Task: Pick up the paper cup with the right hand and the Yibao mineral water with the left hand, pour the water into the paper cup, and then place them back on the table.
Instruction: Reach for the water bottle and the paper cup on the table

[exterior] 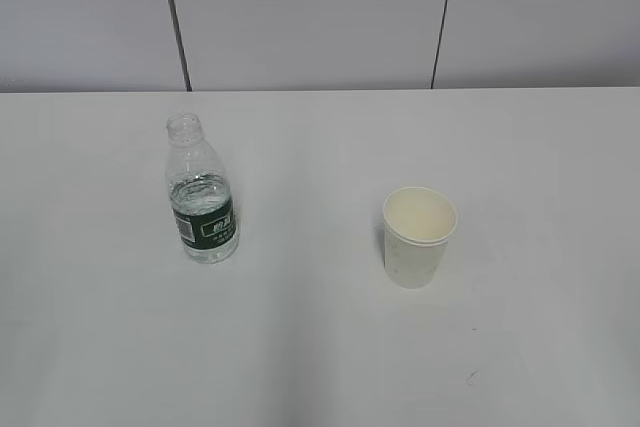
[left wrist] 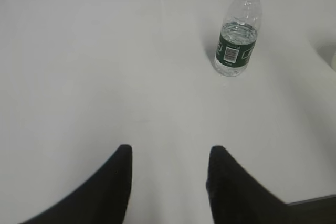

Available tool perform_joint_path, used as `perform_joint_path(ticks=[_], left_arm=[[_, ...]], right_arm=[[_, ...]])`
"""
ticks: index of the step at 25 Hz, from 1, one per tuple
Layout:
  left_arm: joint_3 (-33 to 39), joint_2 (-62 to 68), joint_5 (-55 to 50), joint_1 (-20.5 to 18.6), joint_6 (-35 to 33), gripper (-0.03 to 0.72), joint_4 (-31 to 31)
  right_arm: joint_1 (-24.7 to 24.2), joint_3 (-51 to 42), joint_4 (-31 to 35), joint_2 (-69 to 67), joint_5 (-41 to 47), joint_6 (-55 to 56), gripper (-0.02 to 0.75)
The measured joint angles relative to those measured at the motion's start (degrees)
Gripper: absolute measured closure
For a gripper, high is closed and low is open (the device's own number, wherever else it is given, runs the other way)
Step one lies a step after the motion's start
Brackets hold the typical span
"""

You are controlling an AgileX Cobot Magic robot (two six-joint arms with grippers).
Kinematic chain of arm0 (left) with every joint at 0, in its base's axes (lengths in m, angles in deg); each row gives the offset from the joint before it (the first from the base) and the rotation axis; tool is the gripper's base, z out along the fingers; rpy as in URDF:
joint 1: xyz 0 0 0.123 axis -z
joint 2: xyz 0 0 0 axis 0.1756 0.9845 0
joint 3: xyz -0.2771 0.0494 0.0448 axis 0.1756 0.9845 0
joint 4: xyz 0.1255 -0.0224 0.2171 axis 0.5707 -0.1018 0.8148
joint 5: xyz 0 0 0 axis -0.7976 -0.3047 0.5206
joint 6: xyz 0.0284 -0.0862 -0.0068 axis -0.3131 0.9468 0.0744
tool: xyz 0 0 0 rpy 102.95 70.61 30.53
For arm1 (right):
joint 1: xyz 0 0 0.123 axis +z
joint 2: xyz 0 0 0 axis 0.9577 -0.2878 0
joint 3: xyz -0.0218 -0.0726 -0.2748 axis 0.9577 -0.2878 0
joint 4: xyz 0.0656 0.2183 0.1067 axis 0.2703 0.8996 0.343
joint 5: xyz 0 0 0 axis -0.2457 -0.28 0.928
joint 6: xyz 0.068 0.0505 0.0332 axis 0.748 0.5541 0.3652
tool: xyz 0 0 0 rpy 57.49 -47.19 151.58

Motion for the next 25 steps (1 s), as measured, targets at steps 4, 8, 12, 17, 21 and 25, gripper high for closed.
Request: perform_joint_path(ticks=[4,8,12,17,21,25], left_arm=[[0.00,0.00,0.00,0.00,0.00,0.385,0.00],[0.00,0.00,0.00,0.00,0.00,0.386,0.00],[0.00,0.00,0.00,0.00,0.00,0.386,0.00],[0.00,0.00,0.00,0.00,0.00,0.397,0.00],[0.00,0.00,0.00,0.00,0.00,0.398,0.00],[0.00,0.00,0.00,0.00,0.00,0.399,0.00]], right_arm=[[0.00,0.00,0.00,0.00,0.00,0.00,0.150],[0.00,0.00,0.00,0.00,0.00,0.00,0.150],[0.00,0.00,0.00,0.00,0.00,0.00,0.150],[0.00,0.00,0.00,0.00,0.00,0.00,0.150],[0.00,0.00,0.00,0.00,0.00,0.00,0.150],[0.00,0.00,0.00,0.00,0.00,0.00,0.150]])
